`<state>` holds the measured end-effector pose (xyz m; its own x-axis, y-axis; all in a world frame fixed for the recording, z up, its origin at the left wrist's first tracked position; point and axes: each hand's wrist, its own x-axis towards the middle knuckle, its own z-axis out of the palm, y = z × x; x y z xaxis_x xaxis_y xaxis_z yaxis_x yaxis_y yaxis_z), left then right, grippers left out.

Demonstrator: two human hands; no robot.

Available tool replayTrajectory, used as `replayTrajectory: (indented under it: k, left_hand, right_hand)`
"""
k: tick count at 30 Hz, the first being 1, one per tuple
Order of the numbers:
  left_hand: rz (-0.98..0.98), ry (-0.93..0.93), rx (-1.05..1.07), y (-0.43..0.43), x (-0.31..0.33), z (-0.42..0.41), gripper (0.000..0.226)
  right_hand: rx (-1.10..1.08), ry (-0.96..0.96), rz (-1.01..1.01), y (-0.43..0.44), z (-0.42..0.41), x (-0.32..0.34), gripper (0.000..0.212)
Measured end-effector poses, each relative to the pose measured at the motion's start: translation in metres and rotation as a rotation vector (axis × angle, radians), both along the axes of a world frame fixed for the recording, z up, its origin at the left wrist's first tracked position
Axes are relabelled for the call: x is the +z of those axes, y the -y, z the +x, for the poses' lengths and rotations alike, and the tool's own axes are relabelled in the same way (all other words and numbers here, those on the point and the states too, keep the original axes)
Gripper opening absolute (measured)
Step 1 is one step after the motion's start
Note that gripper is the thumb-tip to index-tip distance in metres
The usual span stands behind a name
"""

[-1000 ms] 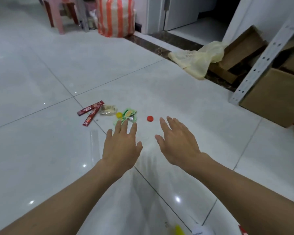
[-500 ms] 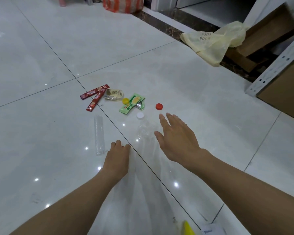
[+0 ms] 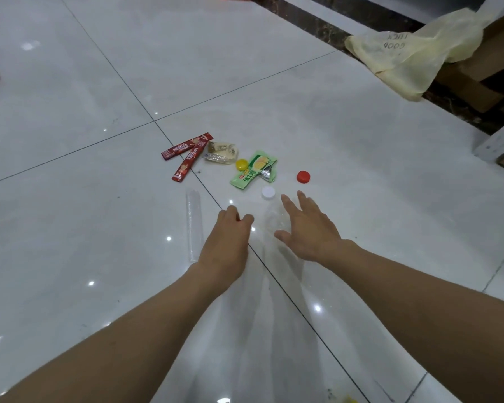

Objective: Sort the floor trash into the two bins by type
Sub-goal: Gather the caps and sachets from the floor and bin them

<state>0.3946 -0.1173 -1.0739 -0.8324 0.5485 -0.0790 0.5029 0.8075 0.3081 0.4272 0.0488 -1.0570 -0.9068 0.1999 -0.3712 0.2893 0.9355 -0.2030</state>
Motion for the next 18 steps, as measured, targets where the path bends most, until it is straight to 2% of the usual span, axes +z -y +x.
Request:
replayTrajectory:
  k: [4, 14, 18]
  left_hand:
    - [0.013, -0.013, 0.009, 0.0, -0.002, -0.003, 0.048]
    - [0.028, 0.006, -0.007, -0.004, -0.001, -0.006, 0.049]
    - [0.061, -0.013, -0.051, -0.022, 0.014, 0.002, 0.04]
  right_hand:
    - [-0.005, 0.024, -0.007, -0.002, -0.018, -0.016, 0.088]
    - [-0.092, -0.123, -0.074, -0.009, -0.005, -0.021, 0.075]
    - [-0.171, -0.207, -0.086, -0.03, 0.023, -0.005, 0.075]
